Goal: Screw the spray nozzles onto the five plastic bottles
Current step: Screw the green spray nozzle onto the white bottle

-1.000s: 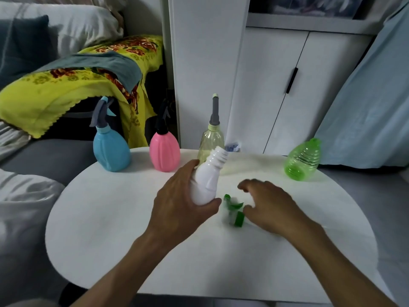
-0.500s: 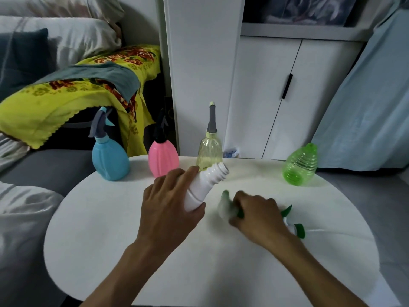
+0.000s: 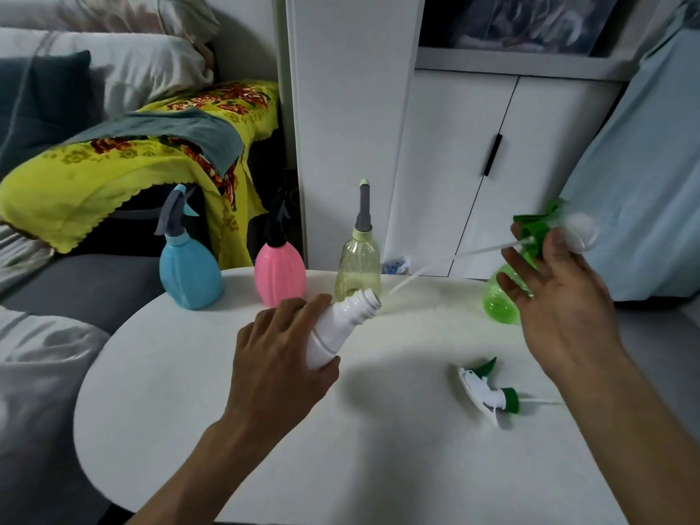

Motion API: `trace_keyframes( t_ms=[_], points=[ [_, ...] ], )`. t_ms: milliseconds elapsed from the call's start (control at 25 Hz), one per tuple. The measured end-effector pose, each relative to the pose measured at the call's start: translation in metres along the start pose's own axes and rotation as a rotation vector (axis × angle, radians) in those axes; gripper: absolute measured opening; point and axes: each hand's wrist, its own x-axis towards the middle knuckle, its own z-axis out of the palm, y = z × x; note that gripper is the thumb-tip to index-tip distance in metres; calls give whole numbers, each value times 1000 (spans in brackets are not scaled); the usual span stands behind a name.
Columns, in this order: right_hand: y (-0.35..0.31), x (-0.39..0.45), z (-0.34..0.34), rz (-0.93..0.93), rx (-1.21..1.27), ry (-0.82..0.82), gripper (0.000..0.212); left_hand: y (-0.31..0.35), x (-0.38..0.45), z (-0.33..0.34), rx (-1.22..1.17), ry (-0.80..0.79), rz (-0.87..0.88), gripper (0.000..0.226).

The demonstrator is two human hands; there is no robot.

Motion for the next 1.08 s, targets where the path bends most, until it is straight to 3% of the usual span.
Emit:
trace_keyframes(
  t_ms=[320,480,640,800,880,960,1080],
  points=[
    [27,-19,16,40,-54,-79,37,4,1,9,-15,25,22,77],
    [56,-41,35,170,-51,-153,33,3,1,10,-20,59,50,80],
    [72,-52,45,129,-169,-170,35,1,1,7,30,71,77,79],
    [75,-46,43,215,-185,-127,80,-5,-1,4,98,85,136,84],
    [73,-44,40,245,-247,-183,87,-9,-1,1,135,77,163,84],
    [69,-44,37,130,-543,-306,77,-11,0,-3,156,66,178,80],
    [68,-41,23,-344,-1252,-387,64,-14,2,-11,170,46,194,77]
  ],
)
